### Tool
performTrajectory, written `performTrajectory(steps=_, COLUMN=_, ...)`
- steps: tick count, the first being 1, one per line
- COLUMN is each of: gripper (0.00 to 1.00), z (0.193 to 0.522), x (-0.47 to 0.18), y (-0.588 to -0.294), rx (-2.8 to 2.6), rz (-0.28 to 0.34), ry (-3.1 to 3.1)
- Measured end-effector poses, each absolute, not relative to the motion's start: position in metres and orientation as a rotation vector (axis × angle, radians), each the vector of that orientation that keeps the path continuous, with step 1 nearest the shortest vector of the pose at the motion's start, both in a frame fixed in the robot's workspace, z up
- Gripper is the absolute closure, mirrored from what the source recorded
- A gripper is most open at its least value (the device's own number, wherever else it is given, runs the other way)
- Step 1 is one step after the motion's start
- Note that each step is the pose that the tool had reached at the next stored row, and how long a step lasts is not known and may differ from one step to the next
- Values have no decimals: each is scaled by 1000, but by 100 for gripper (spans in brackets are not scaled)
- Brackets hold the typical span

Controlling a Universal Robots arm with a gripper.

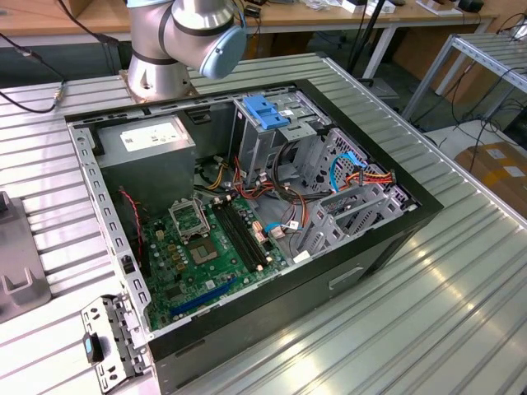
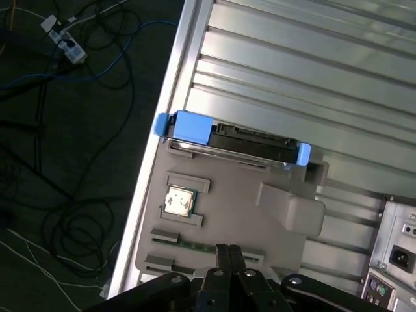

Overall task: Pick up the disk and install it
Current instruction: 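Pick up the disk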

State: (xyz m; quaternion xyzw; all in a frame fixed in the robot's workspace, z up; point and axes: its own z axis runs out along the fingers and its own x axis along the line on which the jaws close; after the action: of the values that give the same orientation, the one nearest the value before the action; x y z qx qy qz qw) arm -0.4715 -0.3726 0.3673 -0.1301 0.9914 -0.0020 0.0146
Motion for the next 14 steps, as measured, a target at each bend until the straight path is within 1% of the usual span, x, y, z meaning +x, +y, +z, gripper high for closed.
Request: performTrajectory(steps=14, gripper=90, z=367, x=-472, y=-373, rx=-530, rz=-4, ry=3067)
